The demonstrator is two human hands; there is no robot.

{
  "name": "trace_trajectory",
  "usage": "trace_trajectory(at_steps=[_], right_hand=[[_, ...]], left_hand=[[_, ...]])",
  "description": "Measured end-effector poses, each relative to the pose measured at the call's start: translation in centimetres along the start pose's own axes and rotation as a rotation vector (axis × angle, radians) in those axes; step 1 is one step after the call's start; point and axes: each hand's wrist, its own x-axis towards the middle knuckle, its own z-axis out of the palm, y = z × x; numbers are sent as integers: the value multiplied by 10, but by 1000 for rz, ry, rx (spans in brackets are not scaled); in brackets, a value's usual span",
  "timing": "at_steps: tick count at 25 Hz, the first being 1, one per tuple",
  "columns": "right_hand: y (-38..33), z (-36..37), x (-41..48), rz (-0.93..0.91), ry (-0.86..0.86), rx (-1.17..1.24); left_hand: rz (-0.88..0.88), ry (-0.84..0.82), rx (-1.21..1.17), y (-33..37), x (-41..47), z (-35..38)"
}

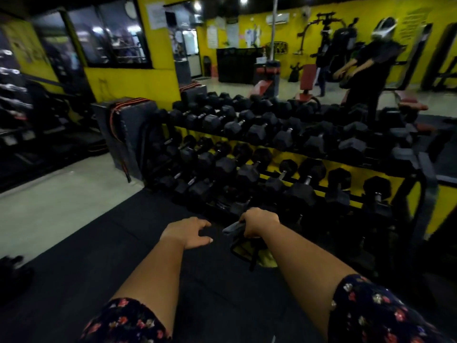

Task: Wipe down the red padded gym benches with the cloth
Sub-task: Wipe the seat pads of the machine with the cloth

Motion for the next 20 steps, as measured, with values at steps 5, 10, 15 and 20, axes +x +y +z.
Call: trace_trajectory(at_steps=[5,10,15,20], right_hand=[[-56,-41,102,-161,13,-63],[-143,-33,170,-343,-58,-195],[-248,-24,195,-509,-91,-251],[-387,-17,212,-708,-100,-310]], left_hand=[[-169,23,-48,-80,39,-30],[-376,-12,-106,-159,22,-11],[-583,10,-197,-238,-26,7],[-761,13,-335,-346,-65,7]])
